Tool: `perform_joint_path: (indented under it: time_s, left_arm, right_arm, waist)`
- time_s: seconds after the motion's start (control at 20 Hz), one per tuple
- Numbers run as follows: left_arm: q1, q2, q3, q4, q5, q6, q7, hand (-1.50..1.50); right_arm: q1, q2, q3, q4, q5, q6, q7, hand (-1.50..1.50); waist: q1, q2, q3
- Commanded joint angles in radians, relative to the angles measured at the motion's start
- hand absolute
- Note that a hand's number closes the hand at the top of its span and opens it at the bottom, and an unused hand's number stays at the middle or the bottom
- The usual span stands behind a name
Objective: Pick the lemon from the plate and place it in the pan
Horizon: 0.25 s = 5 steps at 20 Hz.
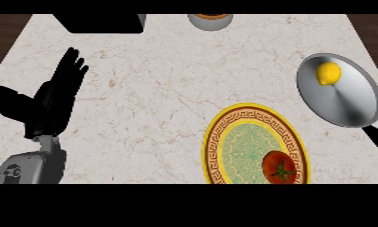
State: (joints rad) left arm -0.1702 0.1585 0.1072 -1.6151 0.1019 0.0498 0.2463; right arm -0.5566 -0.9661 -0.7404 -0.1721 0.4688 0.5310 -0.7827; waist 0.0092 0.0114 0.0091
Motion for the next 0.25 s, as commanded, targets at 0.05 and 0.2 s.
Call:
perform_joint_path:
  time_s: [0.05,0.2]
  left_arm:
    - [0.007,0.015,0.014,0.002,0.01,-0.019,-0.019,0.0]
    - [-0.019,0.015,0.021,0.04,-0.006,0.001,-0.018,0.0]
  right_arm:
    - [0.096,-0.007,0.003,-0.011,-0.018,0.187,-0.198,-1.5]
    - [0.101,-0.031,0.016,-0.028,-0.027,0.216,-0.185,-1.5]
  waist:
    - [-0.001,0.001,0.001]
    - [-0.006,-0.001,-0.002]
